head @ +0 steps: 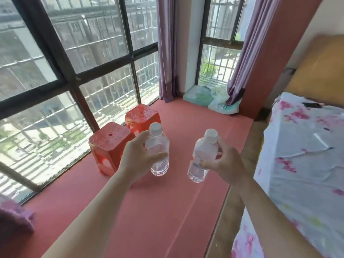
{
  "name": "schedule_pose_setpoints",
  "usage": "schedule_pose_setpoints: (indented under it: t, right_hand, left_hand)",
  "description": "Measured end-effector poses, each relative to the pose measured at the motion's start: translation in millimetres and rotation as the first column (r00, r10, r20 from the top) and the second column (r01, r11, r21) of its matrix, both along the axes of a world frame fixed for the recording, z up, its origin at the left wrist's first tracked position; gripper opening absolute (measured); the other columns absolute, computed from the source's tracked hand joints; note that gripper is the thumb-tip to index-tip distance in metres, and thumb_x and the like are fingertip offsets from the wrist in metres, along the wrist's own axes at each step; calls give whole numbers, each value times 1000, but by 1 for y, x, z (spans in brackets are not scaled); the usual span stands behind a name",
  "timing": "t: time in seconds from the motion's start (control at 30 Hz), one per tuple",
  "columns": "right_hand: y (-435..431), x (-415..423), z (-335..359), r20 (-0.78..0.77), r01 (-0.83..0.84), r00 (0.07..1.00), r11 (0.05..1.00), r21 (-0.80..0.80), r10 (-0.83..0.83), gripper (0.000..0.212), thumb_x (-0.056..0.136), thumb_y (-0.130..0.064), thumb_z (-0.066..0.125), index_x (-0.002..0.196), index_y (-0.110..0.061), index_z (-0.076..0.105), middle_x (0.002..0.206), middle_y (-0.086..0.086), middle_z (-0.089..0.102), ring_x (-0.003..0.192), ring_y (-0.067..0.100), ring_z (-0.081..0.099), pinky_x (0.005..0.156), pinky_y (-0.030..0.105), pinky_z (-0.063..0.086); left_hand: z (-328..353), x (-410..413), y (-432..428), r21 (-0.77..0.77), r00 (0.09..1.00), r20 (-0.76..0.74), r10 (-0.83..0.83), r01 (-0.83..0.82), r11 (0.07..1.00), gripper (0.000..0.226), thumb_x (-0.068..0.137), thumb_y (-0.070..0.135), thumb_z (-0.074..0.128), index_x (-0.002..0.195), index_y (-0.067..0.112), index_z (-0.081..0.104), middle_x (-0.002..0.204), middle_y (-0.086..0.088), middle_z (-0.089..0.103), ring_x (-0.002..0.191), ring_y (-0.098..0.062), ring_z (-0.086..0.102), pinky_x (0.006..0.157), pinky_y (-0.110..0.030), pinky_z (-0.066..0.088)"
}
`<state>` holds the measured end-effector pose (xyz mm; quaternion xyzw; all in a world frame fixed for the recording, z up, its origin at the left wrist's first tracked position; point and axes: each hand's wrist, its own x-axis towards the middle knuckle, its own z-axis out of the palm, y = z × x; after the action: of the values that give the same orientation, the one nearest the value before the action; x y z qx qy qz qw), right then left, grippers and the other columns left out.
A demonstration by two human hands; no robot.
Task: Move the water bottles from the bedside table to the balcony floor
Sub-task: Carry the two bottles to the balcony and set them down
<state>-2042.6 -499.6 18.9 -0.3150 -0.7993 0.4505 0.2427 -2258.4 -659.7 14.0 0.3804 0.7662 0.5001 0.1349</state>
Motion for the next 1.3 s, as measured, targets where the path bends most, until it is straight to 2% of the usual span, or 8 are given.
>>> schedule_pose_setpoints:
  t: [0.23,0.4,0.47,0.6,0.73,0.8,1.03,1.3]
  right_hand:
    - [85,-63,12,12,53,999,999,4,-53,57,62,-26,92,109,-37,61,93,-19,70,86,2,67,73,19,50]
    - [143,-131,5,32,112,993,994,14,-113,54,62,-30,92,106,-36,62,91,-22,69,83,-1,66,67,10,46]
    - [167,-161,0,38,147,988,989,-1,-147,53,63,-28,92,106,-35,62,91,-19,70,83,-1,66,66,10,46]
    - [217,-214,-2,49,216,975,976,-22,-215,54,62,-32,91,107,-36,62,92,-18,69,83,3,66,71,23,52]
    - [270,-252,-5,17,284,959,959,-19,-284,59,56,-42,90,108,-37,61,94,-10,70,84,14,67,81,49,57]
    - [300,-265,-7,10,315,949,949,-18,-315,61,56,-44,90,109,-38,61,95,-10,70,85,15,68,80,51,56]
    - [431,-315,-30,25,338,941,939,-67,-337,56,58,-33,90,105,-41,62,93,-16,70,85,7,67,80,40,58]
    - [604,-388,-29,65,244,969,964,-104,-238,55,62,-26,91,107,-41,62,94,-16,71,85,3,66,74,24,51]
  left_hand:
    - [3,-73,95,-31,998,-11,-68,67,997,67,56,49,84,119,39,62,100,19,71,90,-3,67,83,-32,54]
    - [-8,-147,171,-18,991,-1,-134,134,991,59,59,40,87,109,55,58,99,21,70,89,-1,67,85,-32,55]
    - [-10,-181,204,-21,988,-5,-155,154,988,61,59,40,87,112,51,59,99,21,70,89,-2,67,82,-31,53]
    - [-10,-243,272,-49,977,-5,-211,210,976,68,55,46,84,119,38,62,98,17,70,87,-5,67,82,-36,55]
    - [-6,-284,340,-69,965,12,-263,263,962,69,50,48,81,115,36,62,96,14,69,86,-9,67,81,-38,55]
    - [-6,-298,373,-65,958,18,-288,288,955,64,52,44,82,112,39,61,95,15,69,86,-8,66,80,-35,55]
    - [-26,-350,507,-87,947,20,-320,321,943,57,59,33,90,97,56,55,93,18,68,83,2,63,73,-24,48]
    - [-24,-418,662,-123,967,31,-253,255,959,59,60,39,89,109,50,59,97,19,68,85,3,64,73,-24,49]
